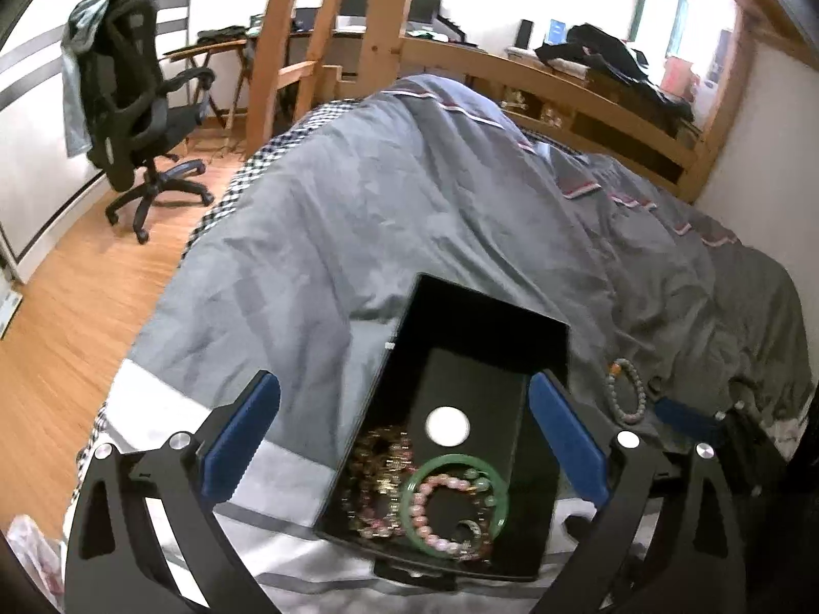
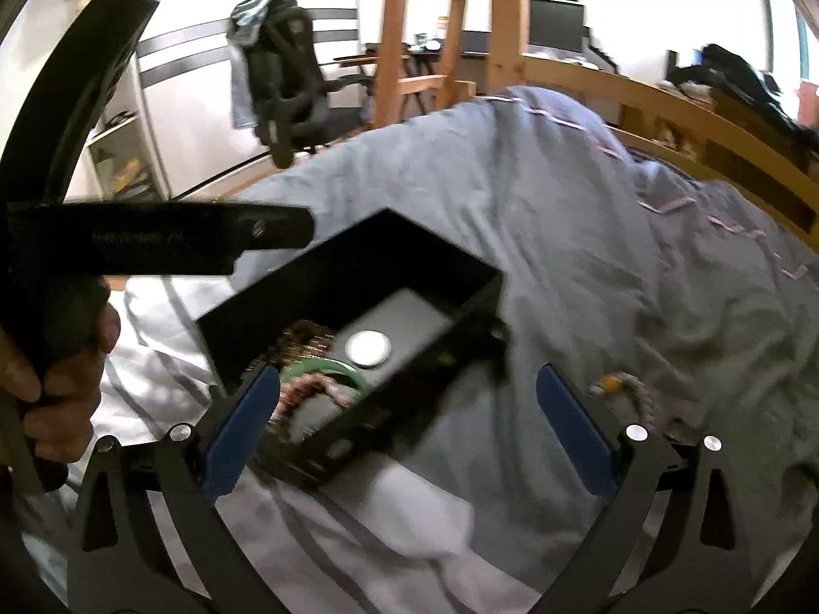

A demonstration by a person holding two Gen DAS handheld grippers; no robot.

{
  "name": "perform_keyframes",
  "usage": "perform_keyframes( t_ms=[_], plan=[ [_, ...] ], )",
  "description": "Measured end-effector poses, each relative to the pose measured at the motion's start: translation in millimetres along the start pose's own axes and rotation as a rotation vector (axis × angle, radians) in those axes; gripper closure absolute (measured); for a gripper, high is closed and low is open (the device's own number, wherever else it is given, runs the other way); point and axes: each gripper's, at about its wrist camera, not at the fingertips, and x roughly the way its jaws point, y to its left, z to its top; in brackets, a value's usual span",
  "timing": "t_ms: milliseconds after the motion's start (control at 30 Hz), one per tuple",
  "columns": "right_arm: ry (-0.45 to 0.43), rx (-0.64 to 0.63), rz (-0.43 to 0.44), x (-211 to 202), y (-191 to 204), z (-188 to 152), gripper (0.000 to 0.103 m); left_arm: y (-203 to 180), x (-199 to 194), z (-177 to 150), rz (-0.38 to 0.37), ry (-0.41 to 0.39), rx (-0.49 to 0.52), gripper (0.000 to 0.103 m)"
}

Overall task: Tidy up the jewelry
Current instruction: 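Move both tools back to the grey bead bracelet and second dark ring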

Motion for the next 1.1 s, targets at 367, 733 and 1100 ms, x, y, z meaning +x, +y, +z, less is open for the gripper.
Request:
perform_keyframes(
  t_ms=[367,733,1100],
  plan=[
    [0.063,0.086,-0.193,-56.0,-78.1,-19.5,0.004,-94.1,16.5,-28.4,-0.133,0.003,0.092,0.006],
    [0.140,0.125,-0.360,-46.8,-160.4,-57.7,0.004,-152.6,56.8,-48.3,-0.158,-0.007,0.249,0.006],
    [0.068,0.193,-0.282,-11.0,-190.0,-36.9,0.031,-168.8,90.5,-34.2,-0.103,-0.111,0.182,0.008]
  ],
)
